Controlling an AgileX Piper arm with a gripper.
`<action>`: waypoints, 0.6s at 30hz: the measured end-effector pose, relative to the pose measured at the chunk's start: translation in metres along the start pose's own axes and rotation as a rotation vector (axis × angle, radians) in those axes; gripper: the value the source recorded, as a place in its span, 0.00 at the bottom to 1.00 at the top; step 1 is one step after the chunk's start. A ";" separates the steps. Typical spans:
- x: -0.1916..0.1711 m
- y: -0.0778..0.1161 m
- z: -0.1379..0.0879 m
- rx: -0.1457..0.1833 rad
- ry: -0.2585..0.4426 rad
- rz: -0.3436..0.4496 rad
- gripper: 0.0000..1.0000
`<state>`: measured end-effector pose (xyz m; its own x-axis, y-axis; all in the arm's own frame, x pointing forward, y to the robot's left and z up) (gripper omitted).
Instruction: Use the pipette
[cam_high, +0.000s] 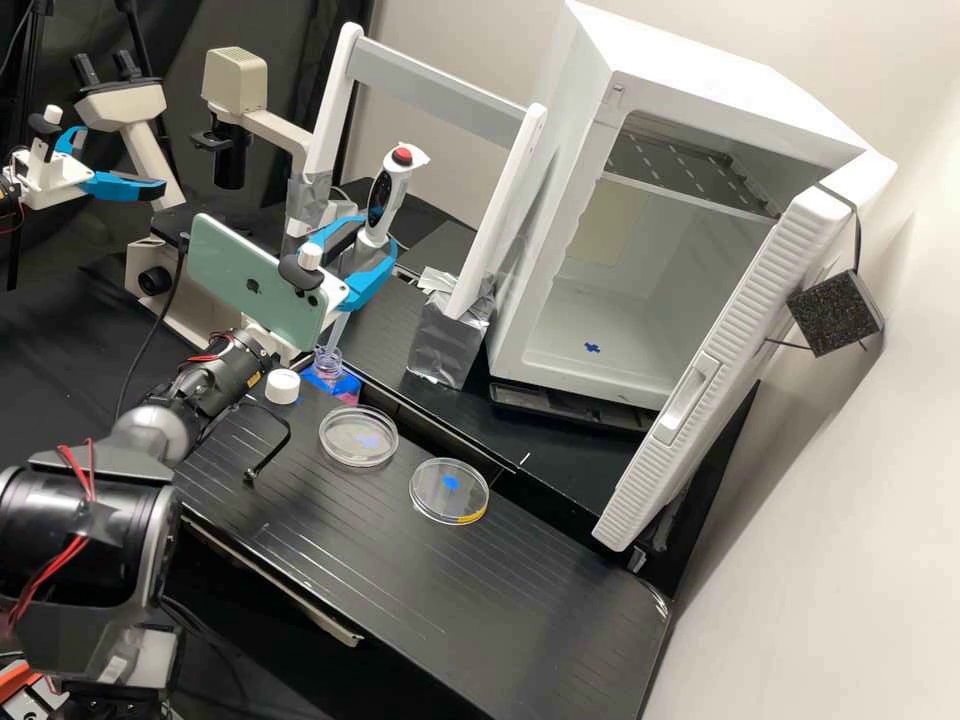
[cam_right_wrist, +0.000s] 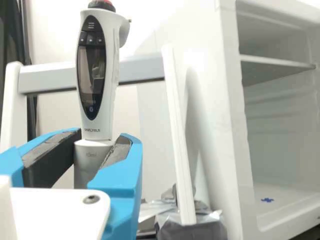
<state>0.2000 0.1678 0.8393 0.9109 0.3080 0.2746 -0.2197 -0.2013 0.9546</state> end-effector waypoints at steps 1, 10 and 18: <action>0.000 0.002 0.000 0.006 -0.002 0.006 0.00; -0.005 0.019 -0.009 0.048 0.027 0.055 0.00; -0.023 0.041 0.000 0.149 0.036 0.118 0.00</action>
<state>0.1700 0.1522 0.8720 0.8682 0.3071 0.3899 -0.2673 -0.3727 0.8886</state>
